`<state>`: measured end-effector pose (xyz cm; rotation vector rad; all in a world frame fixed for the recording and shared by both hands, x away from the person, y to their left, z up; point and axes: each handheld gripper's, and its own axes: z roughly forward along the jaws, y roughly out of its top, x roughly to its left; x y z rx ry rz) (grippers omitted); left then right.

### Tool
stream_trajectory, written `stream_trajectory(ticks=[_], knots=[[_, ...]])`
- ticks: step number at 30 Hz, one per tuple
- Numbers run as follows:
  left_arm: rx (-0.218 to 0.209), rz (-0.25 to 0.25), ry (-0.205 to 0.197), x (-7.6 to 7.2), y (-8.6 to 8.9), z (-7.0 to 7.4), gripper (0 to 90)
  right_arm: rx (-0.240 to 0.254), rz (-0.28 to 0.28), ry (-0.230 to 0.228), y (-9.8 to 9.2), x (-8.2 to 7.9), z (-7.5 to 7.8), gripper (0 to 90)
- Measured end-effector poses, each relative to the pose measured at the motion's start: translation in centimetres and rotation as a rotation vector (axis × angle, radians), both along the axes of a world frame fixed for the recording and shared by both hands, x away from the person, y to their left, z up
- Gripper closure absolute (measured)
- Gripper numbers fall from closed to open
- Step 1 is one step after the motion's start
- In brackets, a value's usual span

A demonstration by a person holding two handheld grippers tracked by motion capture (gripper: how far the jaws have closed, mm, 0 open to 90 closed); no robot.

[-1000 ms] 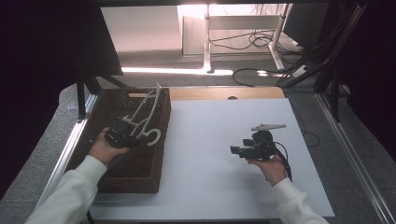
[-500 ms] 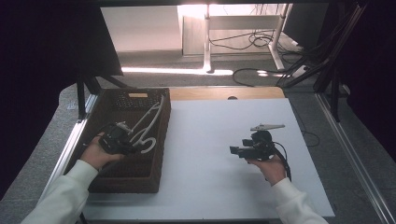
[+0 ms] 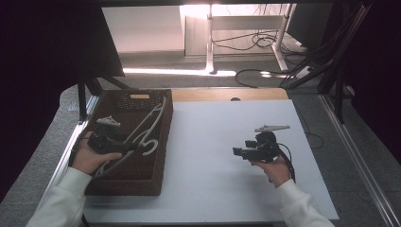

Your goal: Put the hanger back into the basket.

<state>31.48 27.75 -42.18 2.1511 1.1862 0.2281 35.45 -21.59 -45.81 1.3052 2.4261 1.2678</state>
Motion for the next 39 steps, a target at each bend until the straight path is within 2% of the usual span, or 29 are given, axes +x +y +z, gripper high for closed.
stream_trajectory(ticks=[7, 15, 23, 28, 34, 39], knots=[[-0.088, 0.042, -0.087, -1.9, -1.2, 1.0, 32.9, 0.012, 0.037, -0.024, -0.4, -0.2, 0.4, 25.7], [-0.135, -0.015, -0.162, -4.9, -4.9, 1.2, 32.0, 0.012, 0.063, -0.068, -1.4, -1.5, 1.2, 23.5], [-0.143, -0.016, -0.154, -5.9, -6.8, 0.1, 32.2, -0.010, 0.040, -0.069, -4.1, -2.1, 0.2, 23.2], [-0.164, -0.019, -0.150, -6.2, -7.1, -0.3, 33.3, -0.018, 0.031, -0.088, -5.2, -2.3, 0.3, 22.7], [-0.162, -0.022, -0.161, -6.3, -7.5, -0.6, 33.6, -0.026, 0.035, -0.105, -5.7, -2.3, 0.6, 21.5], [-0.155, -0.024, -0.169, -6.3, -7.5, -0.7, 33.6, -0.055, 0.064, -0.120, -5.4, -2.4, 0.3, 19.3]])
